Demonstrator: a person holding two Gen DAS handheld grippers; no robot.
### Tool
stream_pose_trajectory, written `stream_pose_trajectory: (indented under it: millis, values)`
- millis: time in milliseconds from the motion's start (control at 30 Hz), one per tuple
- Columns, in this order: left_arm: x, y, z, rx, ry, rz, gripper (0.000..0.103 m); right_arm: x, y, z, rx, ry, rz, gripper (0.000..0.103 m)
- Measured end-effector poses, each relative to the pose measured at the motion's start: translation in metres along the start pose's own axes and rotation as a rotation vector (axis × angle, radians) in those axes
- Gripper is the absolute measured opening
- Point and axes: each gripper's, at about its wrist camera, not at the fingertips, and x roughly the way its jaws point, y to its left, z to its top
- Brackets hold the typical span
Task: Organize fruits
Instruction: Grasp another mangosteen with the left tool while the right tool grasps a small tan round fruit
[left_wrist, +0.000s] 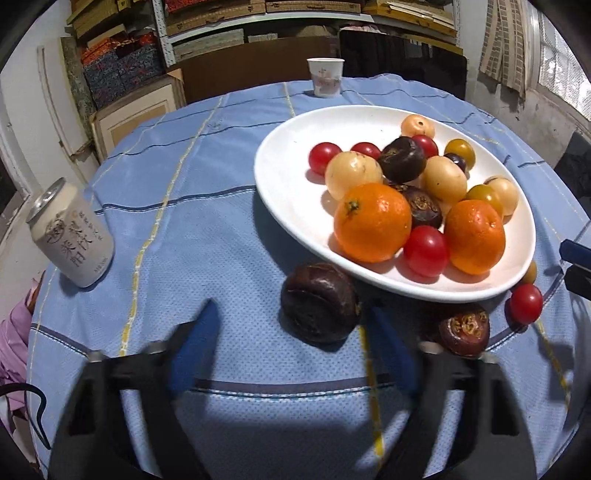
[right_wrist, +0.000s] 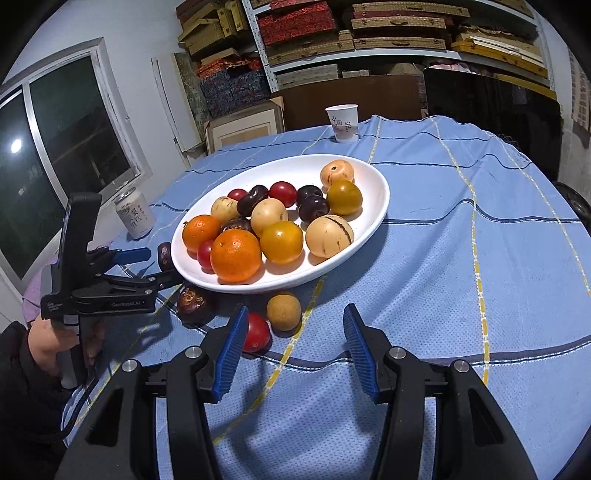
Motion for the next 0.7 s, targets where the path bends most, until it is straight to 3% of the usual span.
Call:
stream_pose_trajectory:
  millis: [67,400,567,700]
  values:
    - [-0.002,0.000,0.000,0.000,-0.011,-0.018,0.037,0.001,0.001,0.000,-0.007,0.003,-0.004,0.054]
    - [-0.016,0.005,-0.006,-0.033,-0.053,-0.049,0.037,0.011,0.026,0.002,-0.124,0.047,-0.052,0.052]
    - [-0.017,0.005,-0.007,-0.033,-0.048,-0.053,0.037,0.030,0.018,0.012,-0.061,0.081,-0.067,0.048]
    - [-0.014,0.005,-0.007,-0.032,-0.038,-0.056,0.037,0.039,0.012,0.018,-0.002,0.121,-0.018,0.045]
